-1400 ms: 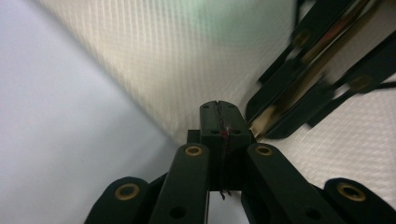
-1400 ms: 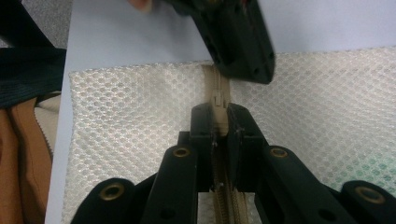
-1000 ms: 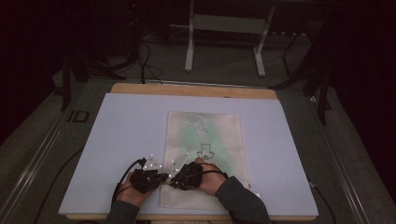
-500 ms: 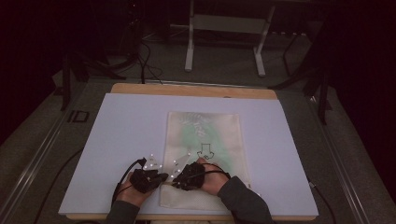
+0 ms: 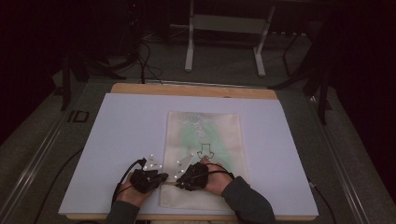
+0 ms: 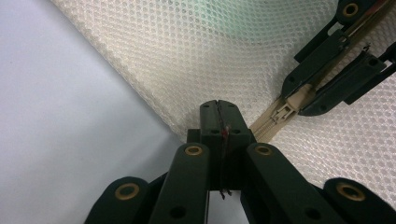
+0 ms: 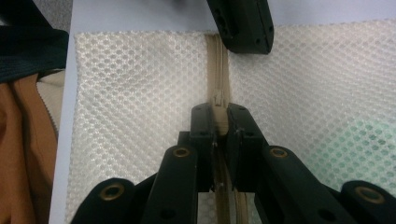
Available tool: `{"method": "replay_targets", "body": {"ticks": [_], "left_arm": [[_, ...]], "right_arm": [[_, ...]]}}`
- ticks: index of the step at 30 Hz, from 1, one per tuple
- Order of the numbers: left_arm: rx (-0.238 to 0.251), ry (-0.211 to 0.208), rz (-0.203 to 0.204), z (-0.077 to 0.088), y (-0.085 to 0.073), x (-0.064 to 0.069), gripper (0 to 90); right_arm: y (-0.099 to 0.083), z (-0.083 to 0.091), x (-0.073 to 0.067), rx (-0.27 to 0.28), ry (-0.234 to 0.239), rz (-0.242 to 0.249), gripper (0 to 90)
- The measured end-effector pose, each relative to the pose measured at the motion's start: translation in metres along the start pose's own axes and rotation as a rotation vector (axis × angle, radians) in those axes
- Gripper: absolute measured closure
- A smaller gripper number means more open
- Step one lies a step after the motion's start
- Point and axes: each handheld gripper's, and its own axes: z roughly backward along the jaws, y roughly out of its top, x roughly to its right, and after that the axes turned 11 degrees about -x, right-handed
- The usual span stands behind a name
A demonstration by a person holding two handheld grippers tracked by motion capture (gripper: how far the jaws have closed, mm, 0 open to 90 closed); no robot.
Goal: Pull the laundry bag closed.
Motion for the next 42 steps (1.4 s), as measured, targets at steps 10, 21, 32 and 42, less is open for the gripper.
{"method": "replay_targets", "body": {"ticks": [10, 21, 32, 42], "left_arm": [[0.008, -0.004, 0.012, 0.0, 0.0, 0.0, 89.4], [0.003, -0.003, 0.007, 0.0, -0.001, 0.0, 89.4], [0.005, -0.004, 0.008, 0.0, -0.001, 0.0, 89.3], [0.005, -0.004, 0.008, 0.0, -0.001, 0.0, 89.4]], "right_arm": [[-0.007, 0.003, 0.0, -0.004, 0.002, -0.005, 82.4], [-0.014, 0.007, 0.0, -0.012, 0.002, -0.004, 82.4], [-0.019, 0.009, -0.001, -0.019, -0.001, -0.004, 82.4], [-0.021, 0.011, -0.001, -0.027, 0.0, -0.001, 82.4]]}}
